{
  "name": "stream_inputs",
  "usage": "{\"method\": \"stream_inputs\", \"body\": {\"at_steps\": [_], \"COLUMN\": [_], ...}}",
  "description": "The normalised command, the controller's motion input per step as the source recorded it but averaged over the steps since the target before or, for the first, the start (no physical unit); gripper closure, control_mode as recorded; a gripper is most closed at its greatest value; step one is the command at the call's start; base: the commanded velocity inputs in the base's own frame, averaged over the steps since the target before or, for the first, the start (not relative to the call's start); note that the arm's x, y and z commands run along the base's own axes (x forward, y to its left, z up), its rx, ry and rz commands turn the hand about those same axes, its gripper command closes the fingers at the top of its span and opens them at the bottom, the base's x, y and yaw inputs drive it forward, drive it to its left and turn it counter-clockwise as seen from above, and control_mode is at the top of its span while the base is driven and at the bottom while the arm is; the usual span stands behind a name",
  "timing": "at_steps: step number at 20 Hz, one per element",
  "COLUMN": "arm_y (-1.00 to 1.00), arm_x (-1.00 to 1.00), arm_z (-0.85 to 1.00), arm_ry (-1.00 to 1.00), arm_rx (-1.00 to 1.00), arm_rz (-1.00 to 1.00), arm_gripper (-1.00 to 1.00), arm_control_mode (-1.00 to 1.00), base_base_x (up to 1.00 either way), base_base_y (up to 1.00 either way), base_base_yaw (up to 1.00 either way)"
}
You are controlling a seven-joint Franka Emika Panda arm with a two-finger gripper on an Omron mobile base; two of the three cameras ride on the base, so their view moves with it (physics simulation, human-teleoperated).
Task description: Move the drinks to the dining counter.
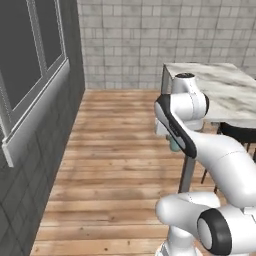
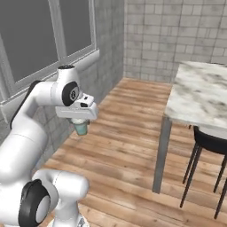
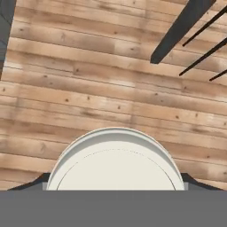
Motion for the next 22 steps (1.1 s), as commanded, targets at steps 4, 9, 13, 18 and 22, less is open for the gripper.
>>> {"method": "stream_inputs", "body": {"at_steps": [4, 9, 13, 18, 22], "arm_y": [0.00, 0.00, 0.00, 0.00, 0.00], "arm_x": [0.00, 0.00, 0.00, 0.00, 0.00], "arm_z": [0.00, 0.00, 0.00, 0.00, 0.00], "arm_ry": [0.00, 0.00, 0.00, 0.00, 0.00], "arm_rx": [0.00, 0.00, 0.00, 0.00, 0.00], "arm_rz": [0.00, 0.00, 0.00, 0.00, 0.00], "arm_gripper": [1.00, 1.00, 1.00, 1.00, 1.00], "arm_control_mode": [1.00, 1.00, 1.00, 1.00, 1.00], "base_base_x": [1.00, 1.00, 1.00, 1.00, 0.99], "base_base_y": [0.25, 0.24, 0.28, 0.45, 0.47], "base_base_yaw": [-0.45, -0.46, -0.47, -0.48, -0.50]}}
